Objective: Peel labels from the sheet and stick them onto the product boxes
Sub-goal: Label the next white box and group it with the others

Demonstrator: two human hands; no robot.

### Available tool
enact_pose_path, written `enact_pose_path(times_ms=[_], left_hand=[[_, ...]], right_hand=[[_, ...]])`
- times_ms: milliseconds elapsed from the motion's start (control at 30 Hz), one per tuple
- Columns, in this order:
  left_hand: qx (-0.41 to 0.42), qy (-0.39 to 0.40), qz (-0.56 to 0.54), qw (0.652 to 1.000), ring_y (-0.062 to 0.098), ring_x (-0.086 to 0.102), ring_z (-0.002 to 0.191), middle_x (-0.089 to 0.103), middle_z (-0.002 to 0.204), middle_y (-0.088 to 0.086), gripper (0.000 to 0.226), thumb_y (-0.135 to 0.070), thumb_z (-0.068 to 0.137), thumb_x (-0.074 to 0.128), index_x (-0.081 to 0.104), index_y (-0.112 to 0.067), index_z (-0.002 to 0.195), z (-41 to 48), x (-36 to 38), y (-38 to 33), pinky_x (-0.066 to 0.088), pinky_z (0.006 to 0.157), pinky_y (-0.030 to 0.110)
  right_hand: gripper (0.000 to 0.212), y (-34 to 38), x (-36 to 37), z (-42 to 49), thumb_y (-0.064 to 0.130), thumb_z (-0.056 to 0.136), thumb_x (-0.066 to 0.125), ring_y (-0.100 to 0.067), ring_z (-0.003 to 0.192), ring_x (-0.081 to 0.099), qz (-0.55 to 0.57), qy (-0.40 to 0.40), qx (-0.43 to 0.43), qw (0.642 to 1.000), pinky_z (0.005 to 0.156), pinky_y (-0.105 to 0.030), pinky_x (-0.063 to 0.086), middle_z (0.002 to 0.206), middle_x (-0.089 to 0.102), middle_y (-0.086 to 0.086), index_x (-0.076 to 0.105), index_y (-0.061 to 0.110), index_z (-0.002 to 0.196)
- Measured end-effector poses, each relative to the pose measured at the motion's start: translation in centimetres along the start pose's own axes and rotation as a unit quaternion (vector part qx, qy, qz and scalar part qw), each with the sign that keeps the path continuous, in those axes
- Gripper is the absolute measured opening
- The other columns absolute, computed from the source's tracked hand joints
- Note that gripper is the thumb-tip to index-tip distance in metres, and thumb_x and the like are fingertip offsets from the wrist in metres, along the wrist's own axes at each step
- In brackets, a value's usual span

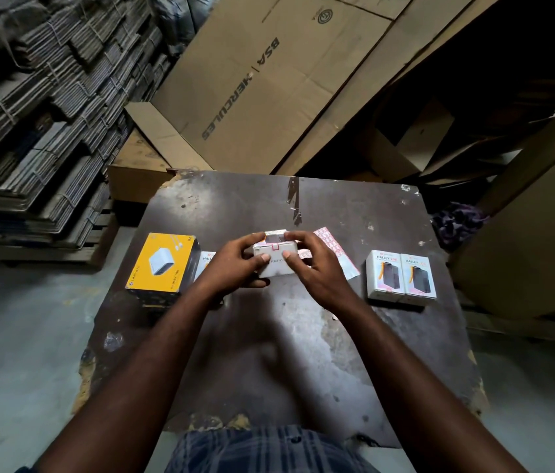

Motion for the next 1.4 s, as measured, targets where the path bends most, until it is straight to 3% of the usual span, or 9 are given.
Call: enact_pose_path(times_ms=[133, 200, 400, 567, 667, 767, 1000, 1133, 1400], left_hand=[[-0.029, 0.010, -0.010, 0.999, 0.033, 0.073, 0.082, 0.068, 0.109, 0.022, 0.035, -0.012, 0.097, 0.061, 0.055, -0.018, 0.132, -0.1, 0.1, 0.4, 0.063, 0.068, 0.039], [-0.049, 0.022, -0.027, 0.998, 0.037, 0.074, 0.079, 0.069, 0.107, 0.025, 0.029, -0.016, 0.098, 0.060, 0.056, -0.016, 0.127, -0.2, 0.3, 0.8, 0.062, 0.062, 0.033], [-0.025, -0.012, 0.062, 0.998, 0.031, 0.074, 0.081, 0.074, 0.102, 0.013, 0.030, -0.039, 0.098, 0.058, 0.059, -0.020, 0.121, -0.3, -0.6, 0.5, 0.056, 0.057, 0.024], [-0.005, -0.015, 0.086, 0.996, 0.017, 0.063, 0.111, 0.067, 0.118, -0.004, 0.039, -0.054, 0.094, 0.054, 0.065, -0.028, 0.120, -0.1, -1.1, -0.1, 0.051, 0.077, 0.027], [0.032, 0.019, 0.055, 0.998, 0.007, 0.064, 0.115, 0.069, 0.122, -0.006, 0.039, -0.043, 0.094, 0.059, 0.059, -0.031, 0.131, -0.4, -0.3, -1.0, 0.052, 0.090, 0.028], [0.057, 0.029, 0.044, 0.997, 0.008, 0.069, 0.107, 0.073, 0.111, -0.009, 0.037, -0.028, 0.094, 0.065, 0.054, -0.038, 0.128, -0.5, 0.1, -1.5, 0.055, 0.094, 0.031], [0.085, 0.034, 0.057, 0.994, 0.006, 0.071, 0.096, 0.076, 0.097, -0.008, 0.042, -0.020, 0.090, 0.070, 0.056, -0.037, 0.126, -1.2, -0.1, -2.1, 0.058, 0.084, 0.023], [0.099, 0.035, 0.072, 0.992, 0.004, 0.070, 0.097, 0.074, 0.104, -0.002, 0.043, -0.019, 0.088, 0.074, 0.057, -0.042, 0.120, -1.3, -0.2, -2.4, 0.056, 0.079, 0.018], [0.087, 0.029, 0.045, 0.995, 0.011, 0.071, 0.101, 0.076, 0.102, -0.004, 0.039, -0.022, 0.087, 0.073, 0.061, -0.041, 0.119, -0.6, -0.5, -1.7, 0.058, 0.087, 0.029]], right_hand=[[0.082, -0.5, 1.0, -0.4, 0.043, 0.074, 0.082, -0.009, 0.127, 0.050, -0.074, 0.072, -0.030, 0.994, 0.096, -0.028, 0.051, 0.138, 0.051, 0.007, 0.040, 0.030, 0.143], [0.088, -0.2, 0.9, -0.3, 0.034, 0.072, 0.085, -0.011, 0.129, 0.049, -0.109, 0.084, -0.057, 0.989, 0.100, -0.031, 0.049, 0.142, 0.051, 0.003, 0.039, 0.026, 0.147], [0.077, -0.9, -0.9, 0.5, 0.012, 0.070, 0.085, -0.006, 0.115, 0.061, -0.064, 0.031, -0.034, 0.997, 0.091, -0.036, 0.056, 0.127, 0.065, 0.001, 0.054, 0.018, 0.141], [0.068, -2.5, -0.9, 0.6, 0.018, 0.074, 0.087, -0.013, 0.110, 0.067, 0.074, 0.015, 0.057, 0.995, 0.088, -0.036, 0.058, 0.121, 0.070, 0.005, 0.058, 0.019, 0.136], [0.047, -2.8, -0.8, 0.6, 0.017, 0.085, 0.078, -0.021, 0.104, 0.071, 0.177, 0.002, 0.098, 0.979, 0.083, -0.045, 0.060, 0.114, 0.073, -0.004, 0.062, 0.013, 0.129], [0.056, -3.7, -0.7, 0.6, 0.021, 0.086, 0.077, -0.026, 0.108, 0.069, 0.223, -0.019, 0.146, 0.964, 0.083, -0.052, 0.060, 0.117, 0.070, -0.011, 0.054, 0.012, 0.137], [0.056, -1.7, -1.1, 1.6, 0.026, 0.089, 0.074, -0.012, 0.093, 0.067, 0.077, 0.056, 0.077, 0.992, 0.069, -0.026, 0.057, 0.116, 0.058, 0.007, 0.052, 0.033, 0.140], [0.048, -1.3, -1.0, 2.0, 0.034, 0.085, 0.074, -0.020, 0.103, 0.066, 0.023, 0.091, 0.045, 0.995, 0.084, -0.033, 0.059, 0.117, 0.054, -0.003, 0.059, 0.039, 0.131], [0.034, -1.3, -1.6, 1.7, 0.022, 0.085, 0.078, -0.006, 0.086, 0.062, 0.085, 0.042, 0.063, 0.994, 0.073, -0.025, 0.055, 0.107, 0.066, 0.004, 0.063, 0.018, 0.116]])
Point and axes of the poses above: each hand's wrist, its own z-axis towards the middle knuckle, its own x-axis out of the palm, y = z × x, the point moved 10 cm from there along z, towards the middle knuckle
